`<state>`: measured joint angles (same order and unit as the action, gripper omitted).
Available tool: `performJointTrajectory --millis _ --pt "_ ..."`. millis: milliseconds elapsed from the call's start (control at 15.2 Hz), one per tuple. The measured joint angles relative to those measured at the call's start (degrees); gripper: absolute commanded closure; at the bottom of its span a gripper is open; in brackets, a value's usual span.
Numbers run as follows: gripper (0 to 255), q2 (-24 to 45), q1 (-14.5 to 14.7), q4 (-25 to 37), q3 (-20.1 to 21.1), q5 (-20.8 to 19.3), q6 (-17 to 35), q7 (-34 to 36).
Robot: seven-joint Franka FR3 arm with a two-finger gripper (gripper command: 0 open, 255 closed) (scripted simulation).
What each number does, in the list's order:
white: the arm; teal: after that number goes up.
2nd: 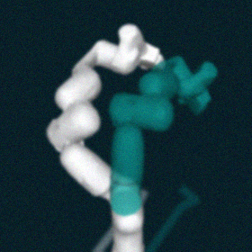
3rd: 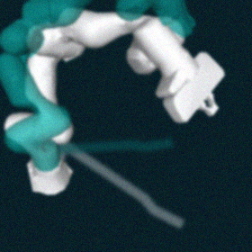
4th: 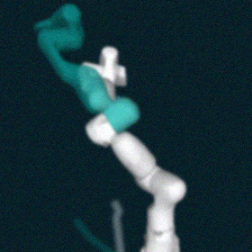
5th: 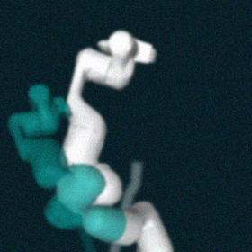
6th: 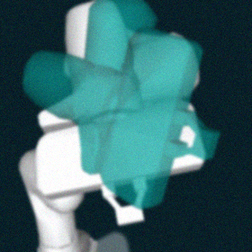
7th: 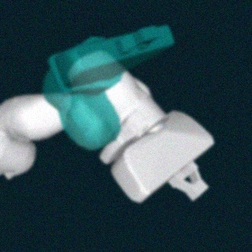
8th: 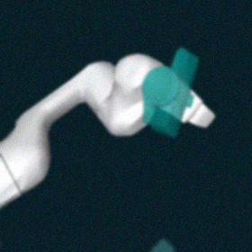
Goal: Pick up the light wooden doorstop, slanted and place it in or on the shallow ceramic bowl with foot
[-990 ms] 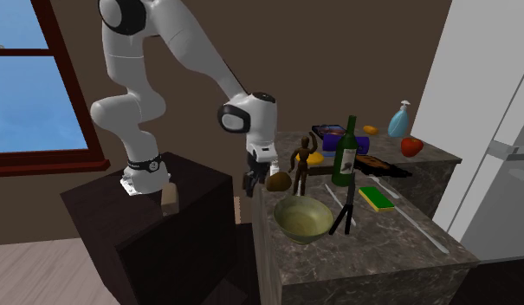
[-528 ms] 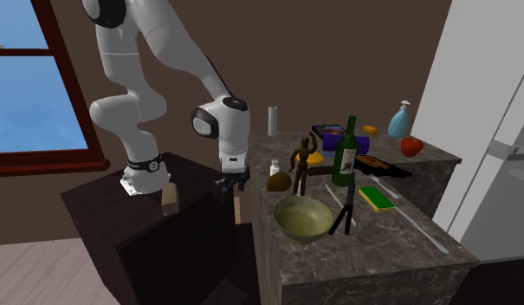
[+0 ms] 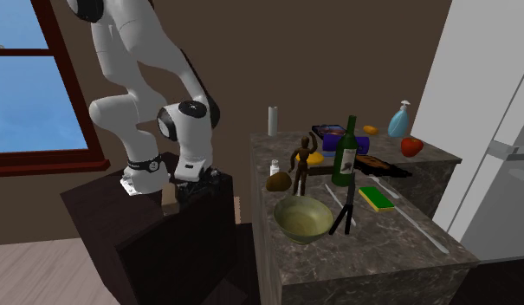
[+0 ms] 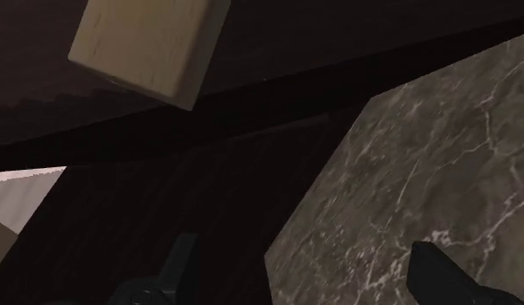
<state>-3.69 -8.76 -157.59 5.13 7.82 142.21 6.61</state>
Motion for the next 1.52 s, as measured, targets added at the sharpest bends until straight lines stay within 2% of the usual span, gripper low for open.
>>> performJointTrajectory --millis 528,792,1056,1452,1518 --pt "0 -9.26 -7.78 -10.11 -6.83 -1.97 -2.56 -0.79" --pt "0 -7.03 -8.21 -11.76 -7.45 -1.55 0.91 -1.35" --pt "0 -3.02 -7.40 -12.60 -7.31 0.09 5.70 -2.14" --pt "0 -2.28 -7.29 -12.62 -7.29 0.36 6.51 -2.31" --pt "255 -2.28 -7.29 -12.62 -7.29 0.36 6.51 -2.31"
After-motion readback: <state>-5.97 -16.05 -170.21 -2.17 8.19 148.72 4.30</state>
